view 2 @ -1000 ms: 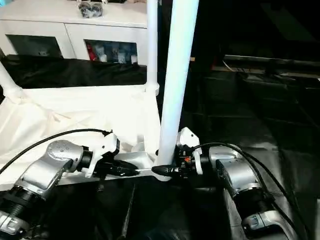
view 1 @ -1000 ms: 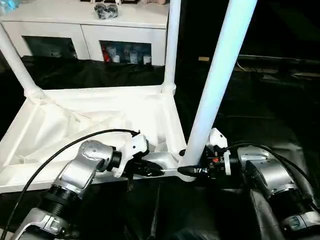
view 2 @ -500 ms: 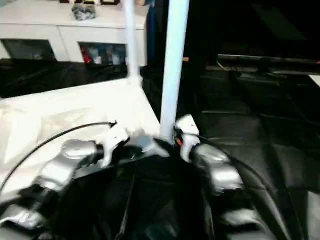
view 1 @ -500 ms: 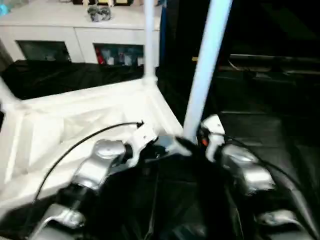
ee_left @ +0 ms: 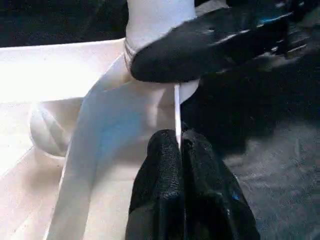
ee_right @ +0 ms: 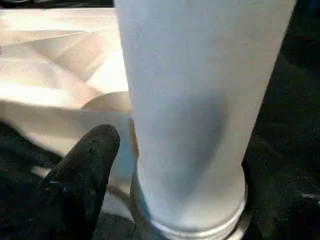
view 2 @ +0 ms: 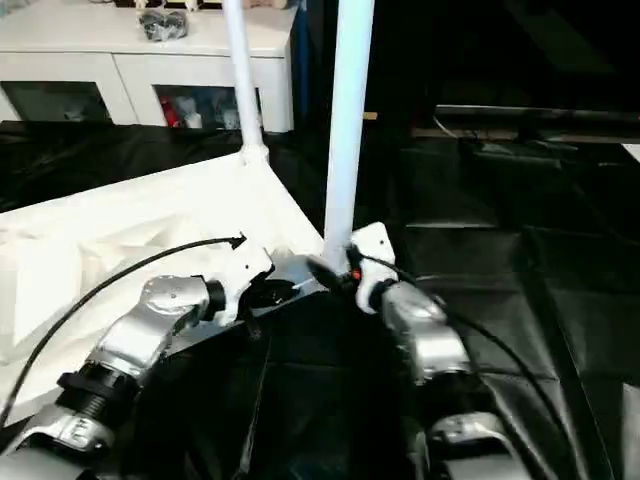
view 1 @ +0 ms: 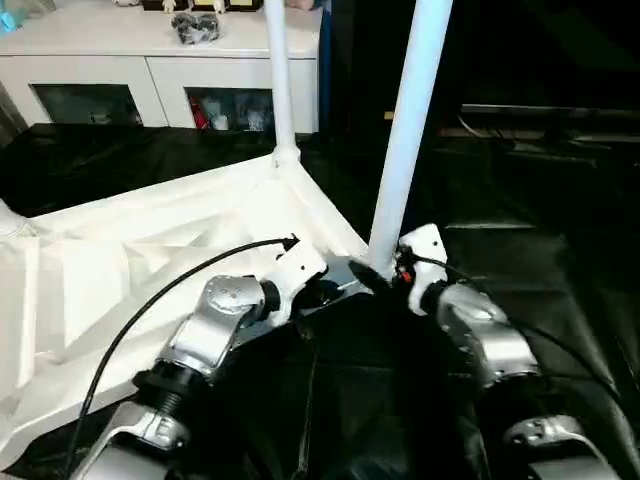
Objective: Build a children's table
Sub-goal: Rotate leg to tighten
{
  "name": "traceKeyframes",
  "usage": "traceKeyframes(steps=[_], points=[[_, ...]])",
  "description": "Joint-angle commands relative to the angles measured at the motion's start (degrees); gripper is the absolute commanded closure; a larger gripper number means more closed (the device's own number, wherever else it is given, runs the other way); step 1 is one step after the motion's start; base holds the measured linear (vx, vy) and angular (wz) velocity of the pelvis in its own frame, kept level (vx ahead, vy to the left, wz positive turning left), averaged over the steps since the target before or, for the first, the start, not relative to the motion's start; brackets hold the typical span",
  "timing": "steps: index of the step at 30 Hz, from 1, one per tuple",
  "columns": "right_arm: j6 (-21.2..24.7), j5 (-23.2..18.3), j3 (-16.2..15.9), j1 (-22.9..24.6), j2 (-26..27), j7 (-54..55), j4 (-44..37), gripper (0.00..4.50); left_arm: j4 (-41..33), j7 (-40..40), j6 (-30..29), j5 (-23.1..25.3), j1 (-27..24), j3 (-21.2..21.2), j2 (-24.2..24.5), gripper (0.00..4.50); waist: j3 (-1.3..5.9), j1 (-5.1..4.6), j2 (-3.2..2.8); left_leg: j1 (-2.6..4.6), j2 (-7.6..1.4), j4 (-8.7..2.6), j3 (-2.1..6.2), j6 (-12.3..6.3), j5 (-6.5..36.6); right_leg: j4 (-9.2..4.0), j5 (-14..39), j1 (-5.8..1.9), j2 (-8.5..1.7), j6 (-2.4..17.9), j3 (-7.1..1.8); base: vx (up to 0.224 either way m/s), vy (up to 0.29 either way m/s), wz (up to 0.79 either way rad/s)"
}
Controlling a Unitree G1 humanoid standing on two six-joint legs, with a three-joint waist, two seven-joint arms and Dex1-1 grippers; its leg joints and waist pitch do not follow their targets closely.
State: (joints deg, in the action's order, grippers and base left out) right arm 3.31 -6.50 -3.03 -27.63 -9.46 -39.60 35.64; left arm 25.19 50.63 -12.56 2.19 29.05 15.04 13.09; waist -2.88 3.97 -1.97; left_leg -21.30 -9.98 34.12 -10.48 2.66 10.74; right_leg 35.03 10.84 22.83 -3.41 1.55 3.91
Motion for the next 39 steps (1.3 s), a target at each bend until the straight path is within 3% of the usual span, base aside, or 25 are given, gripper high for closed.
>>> traceKeyframes(steps=[1, 6, 7, 14, 28, 32, 34, 36, 38, 39], points=[[-0.2, -1.1, -3.4, 0.4, -0.9, -7.7, -1.7, 0.75, -4.1, 5.8, 2.8, -3.9, 0.0, 1.3, -0.1, 4.50, 3.62, 0.30, 0.47, 0.37, -3.33, -3.80, 1.41, -3.97, 10.3, -4.54, 10.7, -3.13, -5.41, 12.3, -3.13, 0.000, 0.000, 0.00], [0.2, -2.9, -4.6, 1.5, -4.9, -18.7, -3.9, 0.75, -5.0, 10.7, 3.3, -4.9, -0.6, 1.4, 2.8, 4.50, 3.64, 1.22, 0.32, 0.49, -3.60, -3.67, 1.28, -4.79, 9.5, -4.31, 10.1, -2.95, -5.35, 12.7, -3.09, 0.000, 0.000, 0.00], [0.4, -3.4, -4.8, 1.7, -5.6, -20.5, -4.4, 0.75, -5.1, 11.7, 3.5, -5.1, -0.7, 1.3, 3.3, 4.50, 3.58, 1.41, 0.66, 0.46, -3.71, -3.71, 1.25, -4.94, 9.6, -4.29, 10.6, -2.92, -5.42, 12.6, -3.10, 0.000, 0.000, 0.00], [3.2, -5.3, -6.9, 2.8, -9.5, -29.8, -7.0, 0.75, -6.3, 16.2, 2.8, -6.5, -1.4, 1.4, 6.3, 4.50, 3.53, 2.13, 0.76, 0.47, -3.66, -3.76, 1.27, -4.83, 9.5, -4.43, 13.0, -2.82, -5.36, 11.8, -3.04, 0.000, 0.000, 0.00], [7.9, -6.9, -9.6, 5.3, -11.2, -36.4, -11.7, 1.87, -8.8, 21.6, 0.2, -8.3, -2.8, 2.3, 8.6, 4.50, 3.61, 2.68, 0.62, 0.61, -3.77, -3.84, 1.34, -4.32, 9.0, -4.42, 13.0, -2.62, -5.32, 11.4, -3.05, 0.000, 0.000, 0.00], [7.0, -5.9, -9.4, 6.5, -9.7, -33.2, -12.0, 1.90, -7.4, 17.4, 1.1, -6.8, -2.2, 1.8, 6.6, 4.50, 3.57, 2.61, 0.61, 0.59, -3.66, -3.81, 1.31, -4.07, 9.6, -4.59, 13.8, -2.63, -5.36, 11.4, -3.04, 0.000, 0.000, 0.00], [4.3, -3.9, -7.6, 5.9, -6.4, -25.2, -9.1, 1.90, -4.2, 10.7, 2.3, -4.8, -0.3, 0.7, 3.8, 4.50, 3.38, 2.42, 0.80, 0.80, -3.59, -3.80, 1.24, -3.54, 10.5, -4.93, 15.8, -2.31, -5.42, 11.0, -3.10, 0.000, 0.000, 0.00], [4.3, -3.3, -6.5, 4.9, -4.6, -20.5, -7.2, 1.90, -2.6, 7.4, 2.3, -4.0, 0.8, 0.1, 2.4, 4.50, 3.23, 2.08, 1.10, 0.80, -3.32, -4.10, 1.45, -2.33, 11.8, -5.48, 20.9, -2.55, -5.53, 9.4, -3.00, 0.000, 0.000, 0.00], [4.1, -1.4, -4.5, 2.4, -1.3, -9.9, -2.4, 1.91, -0.4, 2.1, 2.4, -2.7, 2.6, -0.3, 0.3, 4.50, 3.14, 1.73, 0.91, 1.02, -3.40, -4.23, 1.51, -1.57, 12.3, -5.52, 21.8, -2.09, -5.43, 9.1, -2.99, 0.000, 0.000, 0.00], [3.8, -0.6, -3.3, 1.2, 0.7, -4.1, -0.3, 1.91, 0.5, -0.7, 2.3, -2.0, 3.5, -0.5, -0.9, 4.50, 3.14, 1.29, 1.11, 0.84, -3.26, -4.32, 1.64, -0.89, 13.0, -5.56, 23.1, -2.38, -5.57, 8.8, -2.90, 0.000, 0.000, 0.00]])
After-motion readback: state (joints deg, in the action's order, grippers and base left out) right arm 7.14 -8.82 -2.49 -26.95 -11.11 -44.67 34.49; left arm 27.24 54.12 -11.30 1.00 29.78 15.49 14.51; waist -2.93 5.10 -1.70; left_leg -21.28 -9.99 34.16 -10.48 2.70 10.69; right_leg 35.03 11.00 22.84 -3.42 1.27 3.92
